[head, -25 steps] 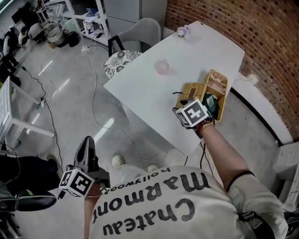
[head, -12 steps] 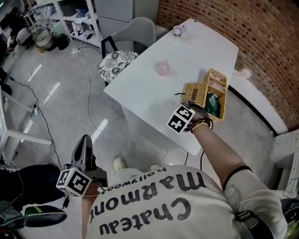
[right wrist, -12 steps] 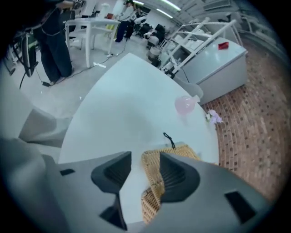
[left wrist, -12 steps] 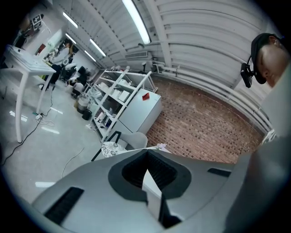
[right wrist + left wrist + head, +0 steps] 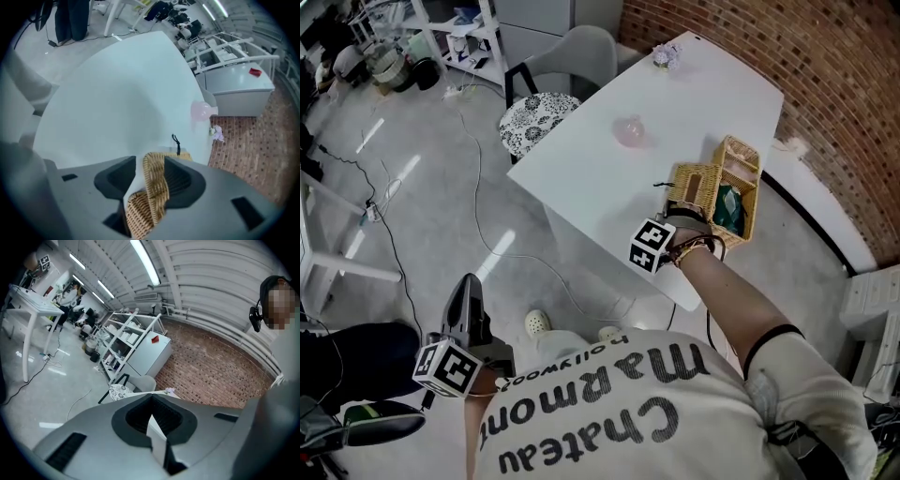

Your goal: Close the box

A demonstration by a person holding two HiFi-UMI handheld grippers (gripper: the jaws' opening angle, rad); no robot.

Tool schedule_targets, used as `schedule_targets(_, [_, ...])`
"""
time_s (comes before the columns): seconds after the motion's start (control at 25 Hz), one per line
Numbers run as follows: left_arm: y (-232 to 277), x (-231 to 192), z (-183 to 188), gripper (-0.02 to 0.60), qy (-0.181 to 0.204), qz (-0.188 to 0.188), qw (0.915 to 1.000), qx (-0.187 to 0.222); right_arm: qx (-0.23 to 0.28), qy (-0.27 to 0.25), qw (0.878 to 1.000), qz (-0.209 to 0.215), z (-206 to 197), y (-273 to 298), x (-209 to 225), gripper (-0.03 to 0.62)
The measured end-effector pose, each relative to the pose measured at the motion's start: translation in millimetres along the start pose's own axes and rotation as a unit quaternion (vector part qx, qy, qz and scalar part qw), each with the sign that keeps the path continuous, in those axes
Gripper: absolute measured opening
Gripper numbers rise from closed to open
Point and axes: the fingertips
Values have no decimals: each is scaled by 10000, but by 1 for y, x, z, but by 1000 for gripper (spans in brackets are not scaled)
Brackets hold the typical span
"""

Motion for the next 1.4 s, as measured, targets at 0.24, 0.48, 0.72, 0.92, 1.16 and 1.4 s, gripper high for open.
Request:
schedule_targets(0.24, [0,6,-6,0,-15,23,10000,60,-134,-164,9996,-208,-11,12,3,158])
schedule_targets(0.48, [2,12,-4,0,17,7,10000,94,117,208,9994,-266,-9,6,8,156])
schedule_targets(0.72, [11,20,-3,0,64,-72,10000,-5,562,928,9928,-504,-6,-10,23,155])
schedule_targets(0.92, [26,32,1,0,165,-316,9992,-155,1087,1530,9777,-945,-8,-28,41,144])
schedule_targets(1.16, [46,46,7,0,303,-570,9971,-400,1453,2158,9580,-1208,-14,-49,57,138])
schedule_targets(1.4, [63,61,10,0,431,-816,9938,-617,1736,3039,9271,-1342,-28,-66,67,133])
Point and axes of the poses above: the fingertips, and each gripper's own axes: y forward along the fingers, x to its right, z out of its top, and after that the axes turned 12 degrees about -y, right-handed
